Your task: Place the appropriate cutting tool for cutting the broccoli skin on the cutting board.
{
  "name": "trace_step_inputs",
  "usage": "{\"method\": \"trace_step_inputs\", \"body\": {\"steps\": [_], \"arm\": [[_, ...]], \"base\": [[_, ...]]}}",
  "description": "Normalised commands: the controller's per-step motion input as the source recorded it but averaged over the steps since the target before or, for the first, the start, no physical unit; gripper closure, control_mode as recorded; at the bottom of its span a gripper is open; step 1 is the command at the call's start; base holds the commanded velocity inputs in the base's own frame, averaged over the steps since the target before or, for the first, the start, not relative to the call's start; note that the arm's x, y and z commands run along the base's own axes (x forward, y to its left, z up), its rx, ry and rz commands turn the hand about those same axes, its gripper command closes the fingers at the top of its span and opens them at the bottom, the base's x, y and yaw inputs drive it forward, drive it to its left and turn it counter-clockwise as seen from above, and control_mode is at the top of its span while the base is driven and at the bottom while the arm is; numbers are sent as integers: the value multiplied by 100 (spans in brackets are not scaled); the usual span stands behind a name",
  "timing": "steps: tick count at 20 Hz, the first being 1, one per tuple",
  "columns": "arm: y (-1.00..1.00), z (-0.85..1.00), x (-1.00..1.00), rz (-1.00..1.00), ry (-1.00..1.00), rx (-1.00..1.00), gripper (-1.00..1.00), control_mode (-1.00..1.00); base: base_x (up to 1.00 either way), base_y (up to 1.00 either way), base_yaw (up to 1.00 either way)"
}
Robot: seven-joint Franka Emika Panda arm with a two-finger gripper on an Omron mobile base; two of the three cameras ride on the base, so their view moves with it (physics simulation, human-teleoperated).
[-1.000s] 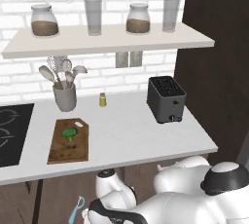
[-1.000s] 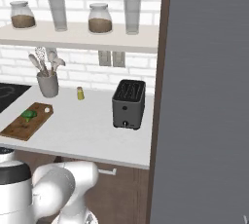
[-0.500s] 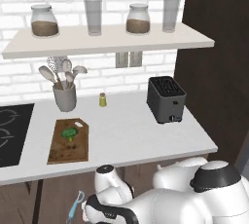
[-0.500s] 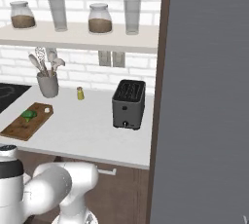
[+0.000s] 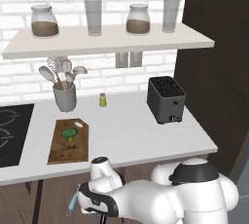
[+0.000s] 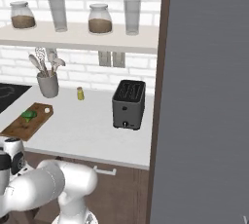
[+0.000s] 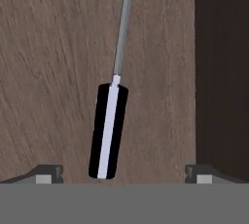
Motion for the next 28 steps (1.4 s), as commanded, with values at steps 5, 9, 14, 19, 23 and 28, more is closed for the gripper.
{"method": "trace_step_inputs", "body": {"steps": [5, 9, 14, 19, 23, 28], "arm": [[27, 0, -24, 8, 0, 0, -100, -100], [28, 0, -22, 4, 0, 0, -100, -100], [-6, -9, -3, 0, -2, 2, -100, -100], [-16, -16, -2, 0, 0, 3, -100, -100], [-14, -27, -4, 0, 0, 1, -100, -100], [-2, -39, 1, 0, 0, 0, -100, -100]], "base": [[0, 0, 0], [0, 0, 0], [0, 0, 0], [0, 0, 0], [0, 0, 0], [0, 0, 0]]}}
